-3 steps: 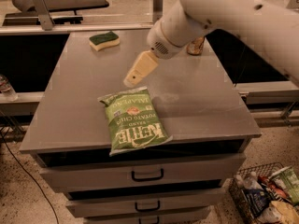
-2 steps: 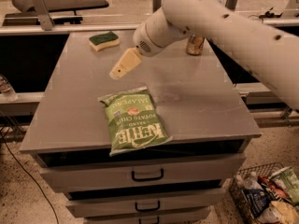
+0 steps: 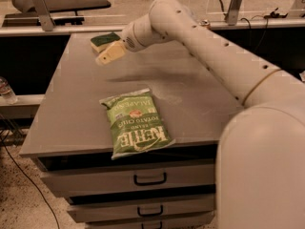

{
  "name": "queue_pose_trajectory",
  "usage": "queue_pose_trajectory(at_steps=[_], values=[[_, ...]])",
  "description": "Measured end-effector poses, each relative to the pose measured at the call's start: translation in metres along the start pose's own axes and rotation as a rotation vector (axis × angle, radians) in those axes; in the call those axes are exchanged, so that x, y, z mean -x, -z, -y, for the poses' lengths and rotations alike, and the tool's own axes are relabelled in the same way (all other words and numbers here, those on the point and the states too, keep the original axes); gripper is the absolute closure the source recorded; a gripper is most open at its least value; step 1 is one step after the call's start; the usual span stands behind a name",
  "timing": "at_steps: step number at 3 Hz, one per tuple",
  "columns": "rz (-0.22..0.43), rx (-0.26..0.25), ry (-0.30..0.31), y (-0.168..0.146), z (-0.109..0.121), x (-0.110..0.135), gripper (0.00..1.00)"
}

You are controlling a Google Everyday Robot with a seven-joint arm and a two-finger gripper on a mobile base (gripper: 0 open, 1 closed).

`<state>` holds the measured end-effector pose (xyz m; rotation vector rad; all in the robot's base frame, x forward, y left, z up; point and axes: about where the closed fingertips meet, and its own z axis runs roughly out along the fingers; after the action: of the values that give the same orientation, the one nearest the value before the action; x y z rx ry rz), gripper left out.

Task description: Move sponge near orange can

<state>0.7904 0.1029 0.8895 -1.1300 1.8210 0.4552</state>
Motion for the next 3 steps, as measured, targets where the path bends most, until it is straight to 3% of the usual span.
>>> queue_pose_trajectory(at_steps=[1, 3], values=[[0.050, -0.026, -0.079, -0.040, 0.031, 0.007, 0.00], [0.052, -0.172, -0.189, -0.081, 0.072, 0.016, 0.00]])
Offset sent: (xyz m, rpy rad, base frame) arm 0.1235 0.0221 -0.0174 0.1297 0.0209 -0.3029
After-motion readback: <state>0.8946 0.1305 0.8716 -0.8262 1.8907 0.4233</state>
